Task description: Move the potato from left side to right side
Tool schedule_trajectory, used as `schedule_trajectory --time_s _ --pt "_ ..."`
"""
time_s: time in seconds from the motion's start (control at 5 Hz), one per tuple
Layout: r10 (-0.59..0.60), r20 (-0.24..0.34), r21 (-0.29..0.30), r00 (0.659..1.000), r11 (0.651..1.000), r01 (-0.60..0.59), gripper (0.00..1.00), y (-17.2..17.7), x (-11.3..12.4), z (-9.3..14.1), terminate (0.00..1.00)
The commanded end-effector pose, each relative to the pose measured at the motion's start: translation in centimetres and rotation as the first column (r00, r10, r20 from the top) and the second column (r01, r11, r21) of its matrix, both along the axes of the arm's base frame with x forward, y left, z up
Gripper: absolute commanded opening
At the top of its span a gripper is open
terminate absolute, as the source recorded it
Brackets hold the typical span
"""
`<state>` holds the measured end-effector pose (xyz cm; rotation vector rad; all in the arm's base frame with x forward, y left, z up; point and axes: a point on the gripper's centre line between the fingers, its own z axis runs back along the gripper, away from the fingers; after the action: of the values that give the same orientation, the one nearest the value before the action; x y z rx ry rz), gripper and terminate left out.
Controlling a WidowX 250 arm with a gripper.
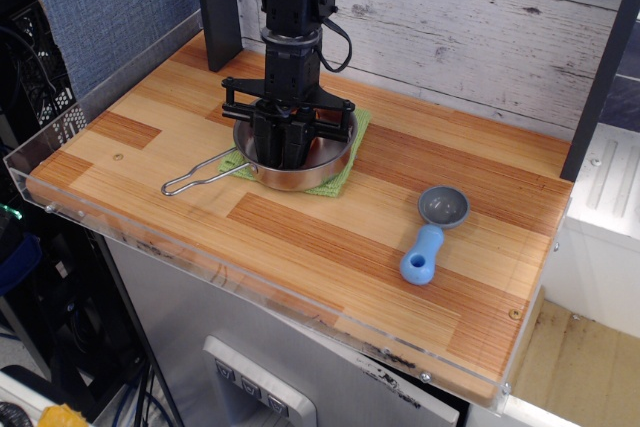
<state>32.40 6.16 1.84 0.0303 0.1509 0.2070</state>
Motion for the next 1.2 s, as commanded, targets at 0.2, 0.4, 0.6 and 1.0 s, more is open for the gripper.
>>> schedule_trajectory --time_s 0.2,0.4,0.6,1.0 --pt "0.008 0.016 0.003 1.0 1.0 -0.008 1.0 0.4 0.9 1.1 0.0" --pt "0.016 0.019 0.006 1.0 1.0 -0.016 1.0 0.8 1.6 1.1 0.0" --pt "0.022 0.016 0.001 1.0 1.0 -0.022 1.0 1.3 2.5 0.6 0.0" --pt "0.033 0.008 -0.005 0.999 0.999 -0.033 0.0 0.9 3.7 -0.5 0.0"
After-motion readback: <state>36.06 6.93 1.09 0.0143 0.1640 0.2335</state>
